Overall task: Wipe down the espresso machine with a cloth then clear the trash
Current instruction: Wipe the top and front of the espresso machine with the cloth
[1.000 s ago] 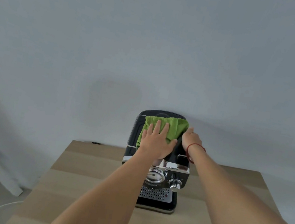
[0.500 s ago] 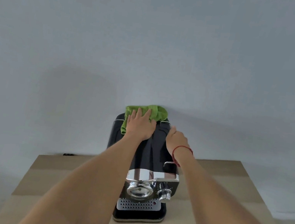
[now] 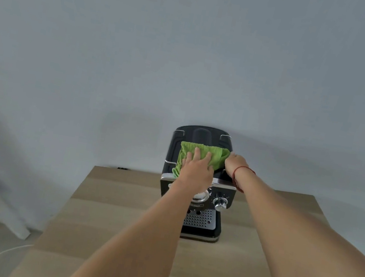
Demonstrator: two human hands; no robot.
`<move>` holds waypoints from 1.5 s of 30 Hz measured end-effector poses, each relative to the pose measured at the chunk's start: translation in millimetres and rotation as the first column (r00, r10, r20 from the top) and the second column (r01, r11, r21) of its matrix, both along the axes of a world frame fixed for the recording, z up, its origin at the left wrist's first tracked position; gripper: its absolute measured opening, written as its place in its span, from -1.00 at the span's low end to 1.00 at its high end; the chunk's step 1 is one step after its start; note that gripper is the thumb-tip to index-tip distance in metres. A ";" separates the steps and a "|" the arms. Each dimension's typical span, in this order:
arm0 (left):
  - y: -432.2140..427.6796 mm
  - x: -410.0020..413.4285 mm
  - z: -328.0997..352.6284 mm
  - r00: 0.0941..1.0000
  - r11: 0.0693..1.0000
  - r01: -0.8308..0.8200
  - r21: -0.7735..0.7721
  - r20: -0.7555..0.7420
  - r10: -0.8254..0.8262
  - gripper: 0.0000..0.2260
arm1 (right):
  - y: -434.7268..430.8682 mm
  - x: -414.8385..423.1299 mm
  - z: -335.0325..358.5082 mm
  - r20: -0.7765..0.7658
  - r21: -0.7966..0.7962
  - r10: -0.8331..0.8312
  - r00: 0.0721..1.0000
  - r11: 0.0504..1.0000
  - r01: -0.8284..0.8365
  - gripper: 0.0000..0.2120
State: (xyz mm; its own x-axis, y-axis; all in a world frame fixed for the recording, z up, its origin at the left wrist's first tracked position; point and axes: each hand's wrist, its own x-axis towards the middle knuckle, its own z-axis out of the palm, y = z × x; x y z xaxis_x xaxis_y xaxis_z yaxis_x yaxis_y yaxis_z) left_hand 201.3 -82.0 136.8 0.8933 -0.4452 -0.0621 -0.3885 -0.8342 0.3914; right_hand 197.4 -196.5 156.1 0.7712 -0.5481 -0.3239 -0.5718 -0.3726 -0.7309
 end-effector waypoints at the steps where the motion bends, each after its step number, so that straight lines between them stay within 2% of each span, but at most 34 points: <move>1: 2.6 -8.5 0.5 1.000 1.000 0.002 -0.001 0.004 -0.002 -0.53 | 1.7 -6.3 2.1 -0.008 -0.003 -0.001 1.000 1.000 0.001 -0.61; 9: 14.5 -50.2 -6.6 0.997 0.997 -0.078 -0.011 0.020 0.078 -0.52 | 5.1 -33.0 0.1 -0.017 -0.090 0.101 0.995 0.991 -0.102 -0.63; 15: 4.8 -6.0 5.6 0.998 0.998 -0.055 0.029 -0.039 0.057 -0.52 | -5.2 -31.7 -11.5 0.101 -0.058 0.098 0.990 0.994 -0.093 -0.62; 18: -4.7 23.2 5.6 0.997 0.998 -0.054 0.039 -0.046 0.056 -0.51 | -17.1 -24.3 -15.9 0.066 -0.027 0.135 0.989 0.991 -0.133 -0.70; 23: -15.5 59.8 5.5 0.997 0.997 -0.067 0.031 -0.043 0.068 -0.52 | -21.6 -18.0 -17.1 0.034 -0.009 0.157 0.987 0.988 -0.157 -0.70; 26: -15.8 54.2 1.4 0.998 0.998 -0.060 0.002 -0.021 0.060 -0.54 | -20.3 -18.7 -13.2 0.016 -0.042 0.177 0.984 0.983 -0.177 -0.61; 30: -7.9 13.0 1.7 1.000 1.000 0.004 0.017 0.006 -0.004 -0.56 | -17.6 -26.1 -12.2 0.054 -0.018 0.147 0.988 0.989 -0.147 -0.58; 32: -1.5 -3.1 7.1 0.998 0.998 0.055 0.035 -0.036 -0.053 -0.54 | -15.4 -30.0 -8.6 0.105 -0.010 0.079 0.991 0.997 -0.079 -0.65; 33: 2.4 -7.1 13.0 0.995 0.998 0.057 -0.022 -0.084 -0.059 -0.53 | -14.8 -31.0 -5.3 0.148 -0.027 0.024 0.989 0.999 -0.020 -0.68; 35: 10.5 -7.5 26.7 0.988 0.970 -0.024 -0.240 -0.153 -0.013 -0.50 | -13.2 -31.9 0.6 0.223 -0.101 -0.024 0.975 0.994 0.048 -0.73; 37: 18.5 -2.4 39.9 0.991 0.927 -0.128 -0.353 -0.090 0.103 -0.52 | -9.7 -32.6 6.8 0.235 -0.167 0.035 0.971 0.986 0.005 -0.75; 39: 24.9 5.3 43.6 0.978 0.936 -0.197 -0.292 0.009 0.208 -0.59 | -4.3 -30.6 9.5 0.206 -0.193 0.110 0.972 0.979 -0.070 -0.77; 42: 25.5 16.0 34.6 0.954 0.935 -0.298 -0.193 -0.038 0.296 -0.82 | -0.2 -17.9 6.1 0.154 -0.226 0.094 0.984 0.972 -0.058 -0.68; 45: 22.1 27.4 25.5 0.932 0.910 -0.361 -0.205 -0.050 0.358 -0.85 | 0.4 -4.7 5.6 0.105 -0.245 0.073 0.992 0.968 -0.046 -0.71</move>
